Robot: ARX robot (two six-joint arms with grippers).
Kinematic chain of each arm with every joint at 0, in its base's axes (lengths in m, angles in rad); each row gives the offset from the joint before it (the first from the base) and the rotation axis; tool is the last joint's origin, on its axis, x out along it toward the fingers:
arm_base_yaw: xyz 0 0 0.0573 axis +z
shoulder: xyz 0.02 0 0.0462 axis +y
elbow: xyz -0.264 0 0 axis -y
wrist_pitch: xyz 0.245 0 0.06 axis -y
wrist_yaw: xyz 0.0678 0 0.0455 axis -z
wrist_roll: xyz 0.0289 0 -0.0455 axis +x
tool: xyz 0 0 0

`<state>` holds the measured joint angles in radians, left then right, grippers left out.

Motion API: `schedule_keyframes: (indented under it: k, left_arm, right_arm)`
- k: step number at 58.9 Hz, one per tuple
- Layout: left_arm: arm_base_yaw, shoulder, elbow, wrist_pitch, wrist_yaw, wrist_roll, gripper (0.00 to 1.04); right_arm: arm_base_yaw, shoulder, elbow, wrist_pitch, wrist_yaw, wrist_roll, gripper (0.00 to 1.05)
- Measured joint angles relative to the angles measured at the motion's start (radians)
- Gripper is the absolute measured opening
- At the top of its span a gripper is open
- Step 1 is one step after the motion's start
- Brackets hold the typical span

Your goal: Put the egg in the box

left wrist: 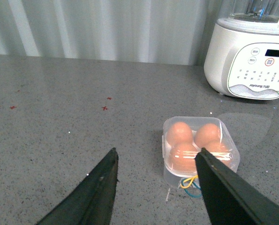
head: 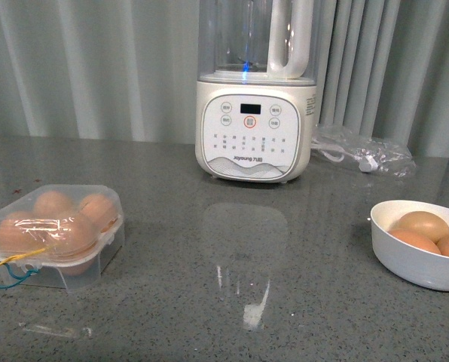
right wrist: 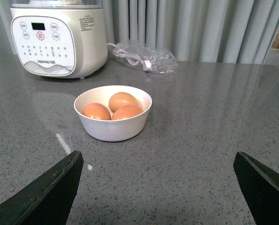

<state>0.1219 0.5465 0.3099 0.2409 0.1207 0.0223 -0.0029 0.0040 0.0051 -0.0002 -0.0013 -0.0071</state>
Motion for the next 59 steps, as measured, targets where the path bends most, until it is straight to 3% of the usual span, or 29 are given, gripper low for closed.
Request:
schedule_keyframes:
  k: [6,9,16,59]
  left_arm:
    - [-0.032,-0.039,-0.059,0.010,-0.040,-0.010,0.33]
    - [-0.076,-0.058,-0.084,0.011,-0.106,-0.012,0.24]
    - [-0.120,-0.104,-0.136,0.015,-0.116,-0.022,0.04]
    - [-0.122,-0.341,-0.278,-0.064,-0.121,-0.022,0.04]
  right_arm:
    - [0.000,0.000,0.000,0.000,0.000,0.000,0.98]
    - [0.000,0.000,0.000,0.000,0.000,0.000,0.98]
    - [0.000,0.000,0.000,0.000,-0.001,0.000,0.98]
    - [0.000,0.000,0.000,0.000,0.000,0.000,0.98]
